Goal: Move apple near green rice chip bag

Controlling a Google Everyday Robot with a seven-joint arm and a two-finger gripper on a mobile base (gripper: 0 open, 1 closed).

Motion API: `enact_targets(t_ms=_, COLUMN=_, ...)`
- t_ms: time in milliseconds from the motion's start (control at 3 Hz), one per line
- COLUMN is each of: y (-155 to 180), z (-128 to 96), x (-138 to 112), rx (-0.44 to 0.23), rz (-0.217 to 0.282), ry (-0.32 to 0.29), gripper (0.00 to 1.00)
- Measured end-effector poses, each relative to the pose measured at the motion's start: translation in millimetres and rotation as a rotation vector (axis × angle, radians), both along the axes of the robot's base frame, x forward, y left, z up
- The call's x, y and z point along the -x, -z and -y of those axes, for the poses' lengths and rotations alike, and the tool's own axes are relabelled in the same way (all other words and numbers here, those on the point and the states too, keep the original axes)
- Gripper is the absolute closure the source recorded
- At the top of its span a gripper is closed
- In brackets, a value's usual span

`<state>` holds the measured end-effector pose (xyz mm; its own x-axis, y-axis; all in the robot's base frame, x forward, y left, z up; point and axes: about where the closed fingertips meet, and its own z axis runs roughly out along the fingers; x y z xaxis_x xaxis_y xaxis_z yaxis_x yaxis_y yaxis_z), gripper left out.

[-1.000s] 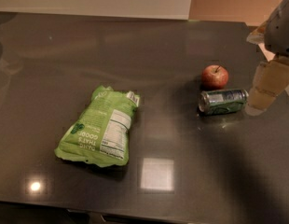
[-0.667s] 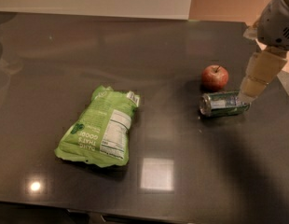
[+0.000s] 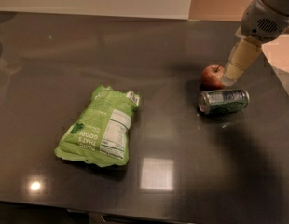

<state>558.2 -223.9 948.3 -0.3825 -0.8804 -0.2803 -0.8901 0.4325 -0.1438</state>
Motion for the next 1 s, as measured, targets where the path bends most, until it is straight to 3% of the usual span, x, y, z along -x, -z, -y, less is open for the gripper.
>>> enact_targets(t_ms=1000, y=62.3, z=15.9, x=-64.0, rx=-0.037, rz=-0.129, ry=0.280, gripper=0.00)
